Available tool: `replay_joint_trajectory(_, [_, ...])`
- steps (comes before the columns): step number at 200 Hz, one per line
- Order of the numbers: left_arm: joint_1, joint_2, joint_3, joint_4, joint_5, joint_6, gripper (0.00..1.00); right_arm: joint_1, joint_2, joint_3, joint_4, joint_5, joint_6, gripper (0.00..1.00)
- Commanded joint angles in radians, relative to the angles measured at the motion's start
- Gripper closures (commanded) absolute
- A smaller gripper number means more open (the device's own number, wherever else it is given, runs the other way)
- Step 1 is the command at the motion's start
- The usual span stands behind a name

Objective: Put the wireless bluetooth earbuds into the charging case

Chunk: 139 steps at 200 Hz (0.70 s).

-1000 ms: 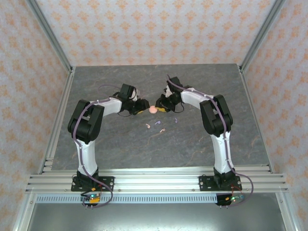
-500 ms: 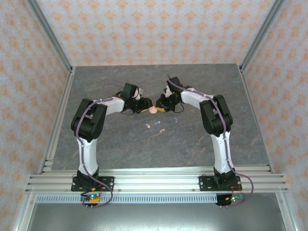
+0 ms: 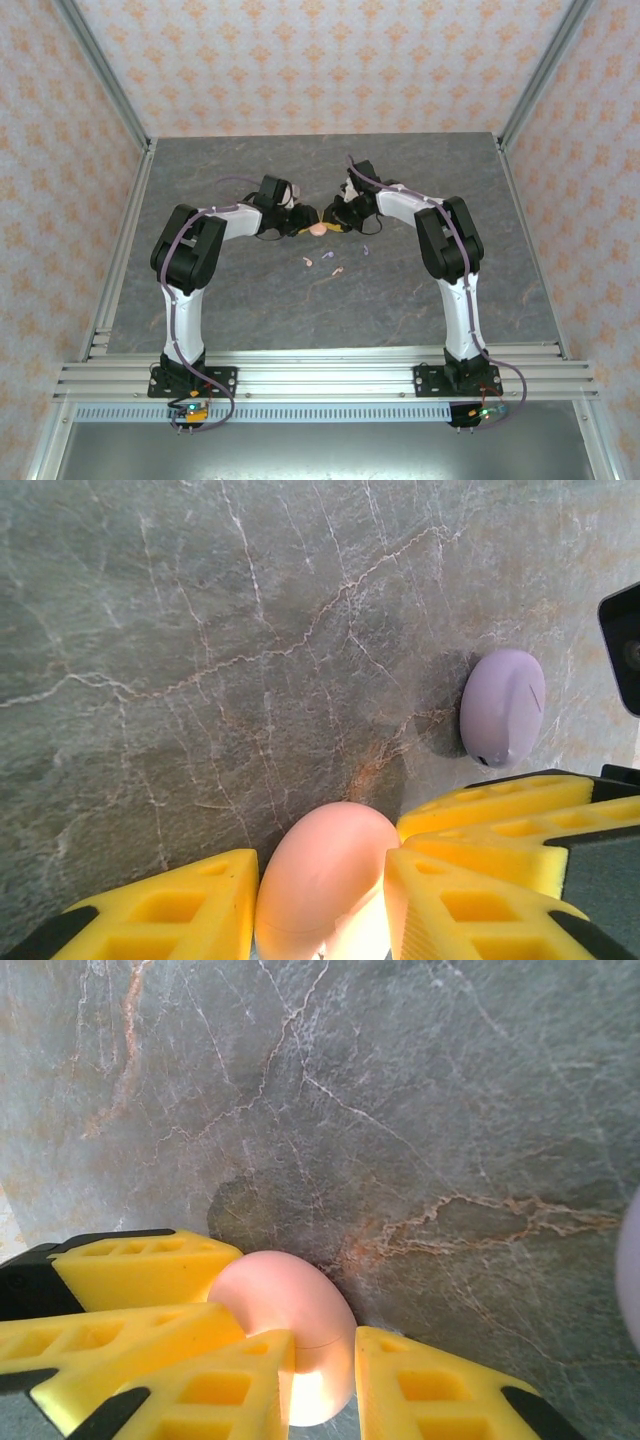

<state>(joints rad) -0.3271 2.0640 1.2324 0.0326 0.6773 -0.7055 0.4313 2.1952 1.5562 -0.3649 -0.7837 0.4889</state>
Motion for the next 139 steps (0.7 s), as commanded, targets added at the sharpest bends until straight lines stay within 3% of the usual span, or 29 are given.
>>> replay_joint_trajectory(1, [-0.027, 0.024, -0.037, 0.005, 0.049, -0.043, 0.62, 0.005, 0.000, -0.034, 0.007, 0.015, 0.020, 0.77])
replay_joint_trajectory(139, [-0.027, -0.030, -0.091, 0.146, 0.083, -0.163, 0.62, 0.004, -0.018, -0.076, 0.079, -0.012, 0.091, 0.79])
